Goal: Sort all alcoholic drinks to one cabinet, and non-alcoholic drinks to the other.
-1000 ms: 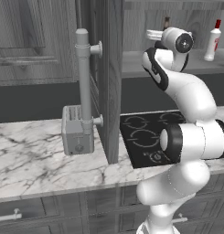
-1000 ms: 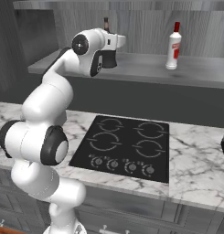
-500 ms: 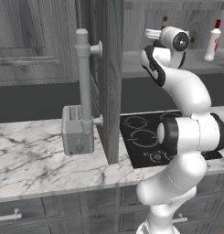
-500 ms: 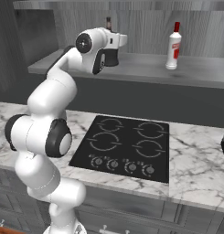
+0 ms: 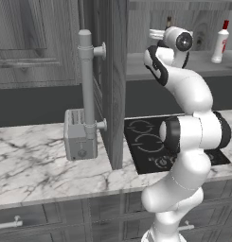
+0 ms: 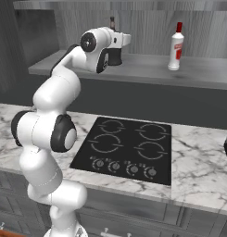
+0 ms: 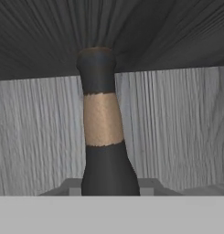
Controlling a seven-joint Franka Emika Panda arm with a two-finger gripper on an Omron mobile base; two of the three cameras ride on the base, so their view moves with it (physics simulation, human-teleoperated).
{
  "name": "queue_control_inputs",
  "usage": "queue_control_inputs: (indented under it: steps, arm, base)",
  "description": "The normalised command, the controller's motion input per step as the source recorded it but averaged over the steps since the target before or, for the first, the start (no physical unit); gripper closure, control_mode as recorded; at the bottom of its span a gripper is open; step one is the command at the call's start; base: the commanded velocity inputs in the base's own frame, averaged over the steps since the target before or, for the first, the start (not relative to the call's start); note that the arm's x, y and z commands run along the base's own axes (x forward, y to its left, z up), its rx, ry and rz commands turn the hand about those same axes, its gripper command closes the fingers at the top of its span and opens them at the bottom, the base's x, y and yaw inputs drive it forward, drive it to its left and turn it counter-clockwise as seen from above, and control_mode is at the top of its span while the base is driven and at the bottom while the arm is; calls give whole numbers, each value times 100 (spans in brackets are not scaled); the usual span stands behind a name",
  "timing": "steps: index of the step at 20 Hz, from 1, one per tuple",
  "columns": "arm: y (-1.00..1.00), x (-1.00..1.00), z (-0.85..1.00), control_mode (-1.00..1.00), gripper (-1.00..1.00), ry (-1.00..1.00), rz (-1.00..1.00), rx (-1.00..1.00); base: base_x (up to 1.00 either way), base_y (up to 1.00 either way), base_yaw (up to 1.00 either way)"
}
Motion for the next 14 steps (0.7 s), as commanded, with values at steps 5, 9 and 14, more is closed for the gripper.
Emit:
queue_control_inputs:
  steps: [5,9,14]
  arm:
    - [-3,18,0,-100,100,0,0,0]
    - [-1,12,-2,-100,100,0,0,0]
    - [-2,7,-8,-100,100,0,0,0]
  base:
    - [0,0,0]
    - [0,0,0]
    - [0,0,0]
